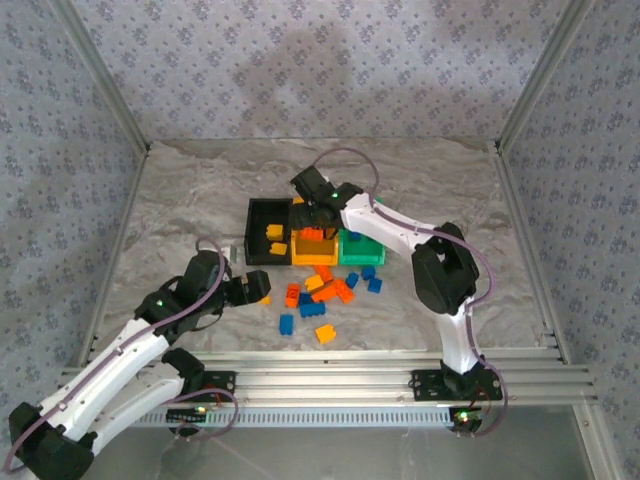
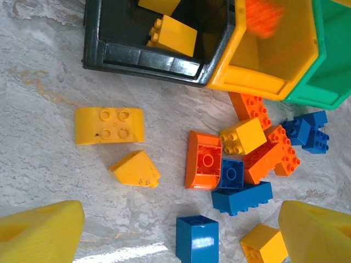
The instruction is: Sort the legos into containers by color
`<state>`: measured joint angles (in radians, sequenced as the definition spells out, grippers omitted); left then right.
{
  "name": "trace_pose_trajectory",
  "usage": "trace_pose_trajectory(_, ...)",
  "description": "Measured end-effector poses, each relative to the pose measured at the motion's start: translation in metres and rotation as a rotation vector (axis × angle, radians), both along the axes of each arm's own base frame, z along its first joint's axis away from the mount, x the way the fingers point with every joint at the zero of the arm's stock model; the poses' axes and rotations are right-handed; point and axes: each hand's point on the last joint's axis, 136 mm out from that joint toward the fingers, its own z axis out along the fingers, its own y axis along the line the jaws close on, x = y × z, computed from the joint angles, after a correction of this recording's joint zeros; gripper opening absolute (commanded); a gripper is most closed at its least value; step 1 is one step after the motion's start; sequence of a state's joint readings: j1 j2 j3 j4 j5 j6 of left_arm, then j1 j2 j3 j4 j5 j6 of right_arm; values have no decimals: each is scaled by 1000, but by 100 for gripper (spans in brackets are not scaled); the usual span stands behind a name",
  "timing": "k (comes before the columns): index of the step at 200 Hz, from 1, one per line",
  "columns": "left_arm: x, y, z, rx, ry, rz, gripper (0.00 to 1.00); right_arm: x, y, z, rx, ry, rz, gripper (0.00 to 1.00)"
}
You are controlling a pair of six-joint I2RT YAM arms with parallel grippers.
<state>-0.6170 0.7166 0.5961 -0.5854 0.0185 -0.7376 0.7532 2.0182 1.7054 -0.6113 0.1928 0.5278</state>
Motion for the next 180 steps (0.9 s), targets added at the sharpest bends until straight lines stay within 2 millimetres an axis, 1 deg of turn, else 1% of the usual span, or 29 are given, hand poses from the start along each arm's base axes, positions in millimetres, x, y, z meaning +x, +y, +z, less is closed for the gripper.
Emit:
trace_pose_trajectory(21,-2,-2,-1,-2,4,-18,91,1,-1,9,12,-16,-3,83)
trace_pose_trajectory(40,-5,-3,-2,0,8,-31,91,-1,-4,27,39,-53,-6,83)
trace_pose_trajectory(52,-7,-4,-2,-1,4,-44,91,-7,-10,44,53,-93,-11,83)
trace_pose_trajectory(57,-9,-4,-1,-3,0,-49,91,-11,-15,52,53,-114,-18,84)
trace_pose_trajectory(62,-10,-4,-1,-4,-4,-53,91,-14,-19,60,53,-142,-26,89)
trace_pose_trajectory(68,-11,-5,1,-8,-12,-58,91,-20,-25,70,47,-184,-33,98)
trace_pose_trajectory(70,-11,-5,2,-9,-14,-60,91,-21,-28,75,45,-201,-42,100)
trace_pose_trajectory(86,-14,-7,7,-18,-39,-80,91,-39,-44,106,22,-340,-76,100)
trace_pose_trajectory(95,-15,-8,9,-19,-46,-90,91,-48,-50,119,32,-395,-93,100)
trace_pose_trajectory(103,-16,-9,8,-17,-48,-98,90,-50,-55,128,56,-427,-108,100)
trace_pose_trajectory(110,-17,-10,8,-15,-50,-108,90,-47,-64,132,77,-440,-130,100)
trace_pose_trajectory(118,-18,-11,7,-13,-51,-117,89,-38,-77,134,103,-441,-179,100)
trace_pose_trajectory(130,-20,-14,4,-7,-51,-137,88,-22,-99,130,135,-425,-247,100)
trace_pose_trajectory(138,-23,-16,0,-1,-45,-153,86,-11,-113,122,159,-406,-283,100)
trace_pose_trajectory(149,-27,-20,-6,11,-35,-177,84,-3,-128,109,184,-392,-311,100)
trace_pose_trajectory(156,-29,-23,-11,18,-25,-195,83,-5,-134,99,187,-384,-312,100)
trace_pose_trajectory(164,-33,-27,-17,27,-14,-214,81,-13,-138,85,172,-375,-302,100)
trace_pose_trajectory(173,-39,-32,-26,41,4,-242,78,-27,-137,74,130,-383,-272,100)
trace_pose_trajectory(180,-43,-36,-33,53,14,-260,76,-36,-134,71,91,-406,-245,100)
